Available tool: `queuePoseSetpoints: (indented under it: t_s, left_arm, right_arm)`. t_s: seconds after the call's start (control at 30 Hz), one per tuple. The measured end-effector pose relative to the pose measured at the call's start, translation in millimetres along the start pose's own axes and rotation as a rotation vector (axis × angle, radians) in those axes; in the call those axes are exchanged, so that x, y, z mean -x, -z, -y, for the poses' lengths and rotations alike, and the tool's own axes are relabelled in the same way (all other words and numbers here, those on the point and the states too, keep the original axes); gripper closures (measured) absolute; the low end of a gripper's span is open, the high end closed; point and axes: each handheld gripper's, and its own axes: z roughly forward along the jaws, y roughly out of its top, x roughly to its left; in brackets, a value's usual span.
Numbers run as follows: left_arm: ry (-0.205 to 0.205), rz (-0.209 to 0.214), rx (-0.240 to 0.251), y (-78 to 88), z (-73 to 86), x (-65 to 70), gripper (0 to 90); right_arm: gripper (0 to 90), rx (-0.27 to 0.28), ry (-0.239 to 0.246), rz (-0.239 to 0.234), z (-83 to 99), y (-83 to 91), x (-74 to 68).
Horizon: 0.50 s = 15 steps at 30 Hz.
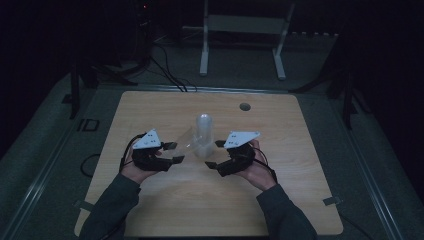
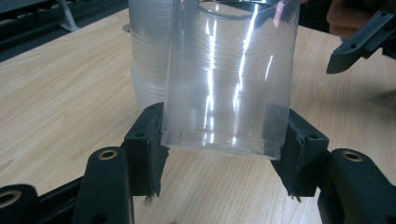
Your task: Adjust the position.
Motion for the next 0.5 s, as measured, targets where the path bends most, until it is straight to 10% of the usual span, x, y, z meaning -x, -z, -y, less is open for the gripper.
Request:
queuePoseSetpoints:
  t_s: [0.5]
  left_arm:
    - [0.010, 0.018, 0.040, 1.4, 0.0, 0.1, 41.5]
  right_arm:
    - [21.6, 0.092, -0.096, -0.066, 0.8, -6.2, 3.2]
